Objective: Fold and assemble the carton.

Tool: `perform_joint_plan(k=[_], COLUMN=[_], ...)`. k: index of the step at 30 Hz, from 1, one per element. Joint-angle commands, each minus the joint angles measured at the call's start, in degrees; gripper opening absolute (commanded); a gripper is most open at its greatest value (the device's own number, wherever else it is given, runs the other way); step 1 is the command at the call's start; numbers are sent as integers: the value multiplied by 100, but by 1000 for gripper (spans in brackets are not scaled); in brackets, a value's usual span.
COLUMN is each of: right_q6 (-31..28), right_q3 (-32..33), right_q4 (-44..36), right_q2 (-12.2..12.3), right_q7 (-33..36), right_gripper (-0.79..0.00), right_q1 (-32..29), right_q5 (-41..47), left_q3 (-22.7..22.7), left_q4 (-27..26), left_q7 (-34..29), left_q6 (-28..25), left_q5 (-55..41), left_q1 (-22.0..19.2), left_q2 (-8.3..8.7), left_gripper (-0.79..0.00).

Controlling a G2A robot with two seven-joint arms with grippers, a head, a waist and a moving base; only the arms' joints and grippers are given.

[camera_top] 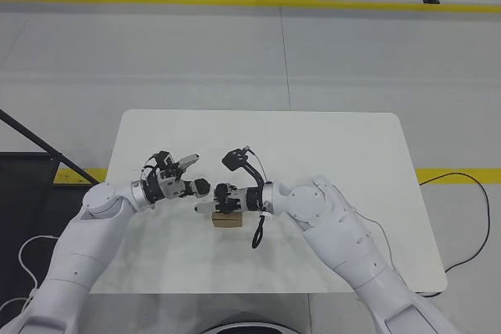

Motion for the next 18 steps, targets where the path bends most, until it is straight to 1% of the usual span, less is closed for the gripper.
perform_joint_plan(k=[1, 7, 18], right_q6=[-10, -39, -37], right_q3=[-6, -19, -68], right_q4=[11, 34, 78], right_q2=[-2, -4, -20], right_q7=[8, -2, 16], right_gripper=[0, 0, 0], right_q1=[9, 26, 80], right_q5=[17, 23, 51], left_q3=[38, 130, 150], left_q4=[-12, -55, -24], left_q7=[74, 238, 189], left_q6=[4, -58, -42], left_q5=[17, 114, 229], left_q1=[-5, -22, -45], left_q2=[-15, -54, -68], left_gripper=[0, 0, 0])
